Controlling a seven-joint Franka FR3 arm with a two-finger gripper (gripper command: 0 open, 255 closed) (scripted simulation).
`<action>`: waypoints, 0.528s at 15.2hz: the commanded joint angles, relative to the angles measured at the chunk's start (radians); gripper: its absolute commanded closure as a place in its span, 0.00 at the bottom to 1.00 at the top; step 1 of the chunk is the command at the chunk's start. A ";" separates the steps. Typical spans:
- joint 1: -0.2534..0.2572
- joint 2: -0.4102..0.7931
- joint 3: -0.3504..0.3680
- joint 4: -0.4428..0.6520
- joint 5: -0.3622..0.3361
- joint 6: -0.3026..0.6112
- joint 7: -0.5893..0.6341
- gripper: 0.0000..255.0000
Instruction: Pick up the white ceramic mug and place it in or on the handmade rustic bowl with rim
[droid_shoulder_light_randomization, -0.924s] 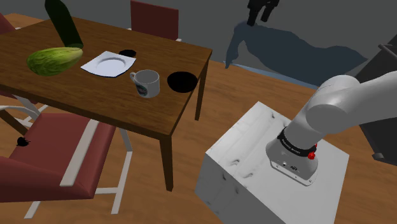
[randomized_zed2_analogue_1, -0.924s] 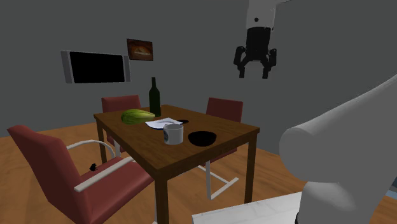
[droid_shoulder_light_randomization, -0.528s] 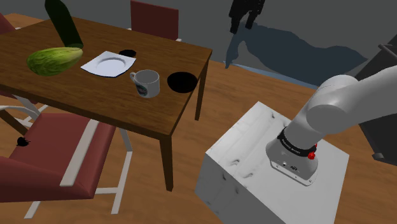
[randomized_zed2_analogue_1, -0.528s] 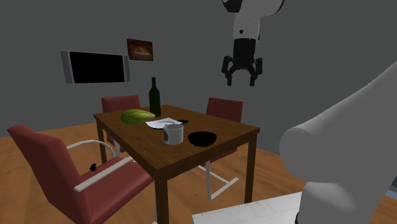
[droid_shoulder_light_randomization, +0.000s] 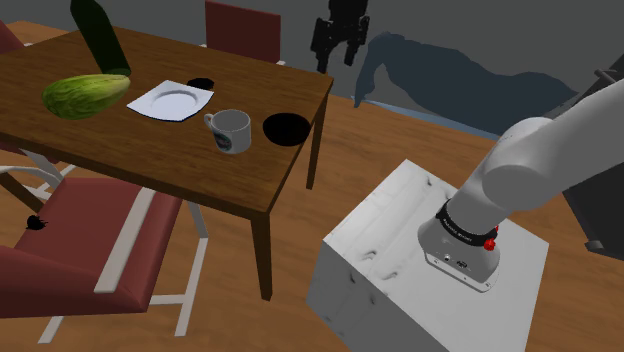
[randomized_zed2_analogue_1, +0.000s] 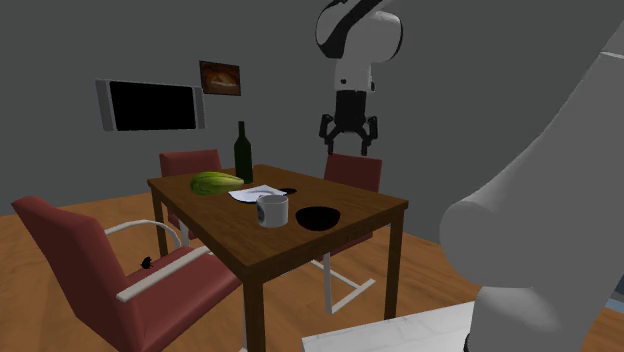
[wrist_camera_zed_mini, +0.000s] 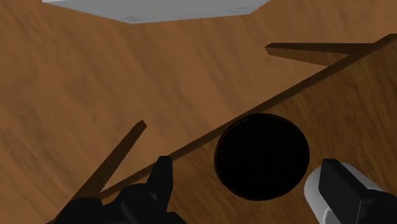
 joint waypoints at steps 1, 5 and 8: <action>0.005 0.066 0.023 0.018 0.003 0.046 0.033 0.00; 0.014 0.207 0.061 0.081 -0.004 0.117 0.093 0.00; 0.021 0.317 0.084 0.141 -0.019 0.161 0.140 0.00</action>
